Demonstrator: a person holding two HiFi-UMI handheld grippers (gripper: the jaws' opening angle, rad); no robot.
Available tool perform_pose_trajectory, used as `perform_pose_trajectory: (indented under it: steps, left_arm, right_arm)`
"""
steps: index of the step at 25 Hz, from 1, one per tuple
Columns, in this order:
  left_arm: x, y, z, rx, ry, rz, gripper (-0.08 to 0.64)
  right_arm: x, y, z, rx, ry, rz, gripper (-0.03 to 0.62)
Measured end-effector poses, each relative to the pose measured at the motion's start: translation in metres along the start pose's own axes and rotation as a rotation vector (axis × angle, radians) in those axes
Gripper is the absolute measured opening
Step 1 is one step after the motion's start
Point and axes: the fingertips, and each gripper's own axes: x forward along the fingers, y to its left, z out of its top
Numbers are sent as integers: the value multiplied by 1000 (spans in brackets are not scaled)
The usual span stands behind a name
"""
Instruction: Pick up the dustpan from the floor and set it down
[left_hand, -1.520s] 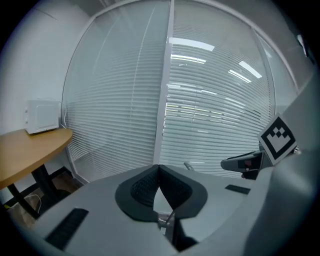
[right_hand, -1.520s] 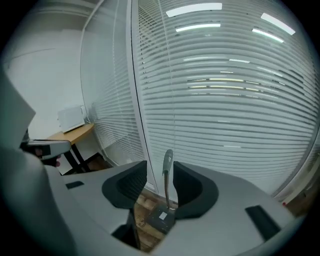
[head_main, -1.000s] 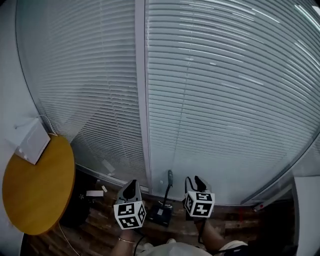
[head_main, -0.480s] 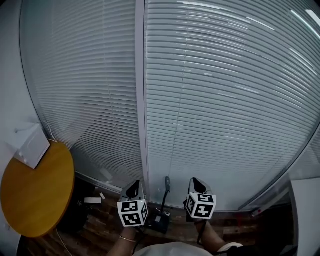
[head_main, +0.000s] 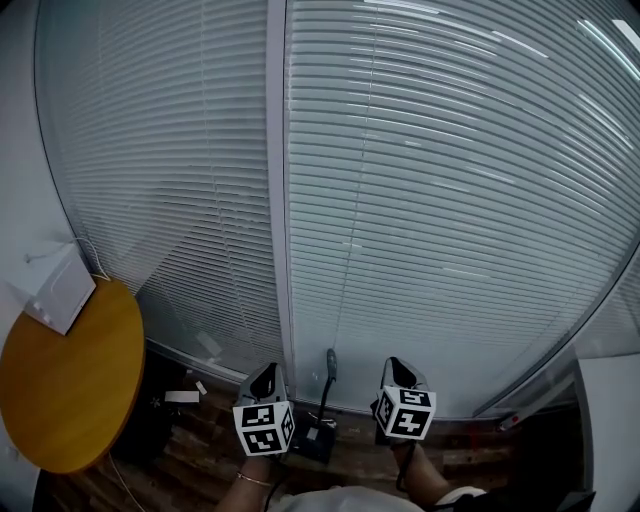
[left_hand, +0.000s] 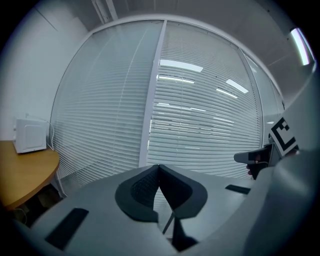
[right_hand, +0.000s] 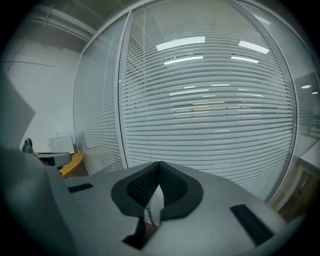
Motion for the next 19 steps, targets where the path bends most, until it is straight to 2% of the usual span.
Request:
perform_pose_trajectory:
  steps: [19]
  left_arm:
    - [8,5,-2,7,18,11,17]
  right_arm:
    - [8,6,2,12,2,37,32]
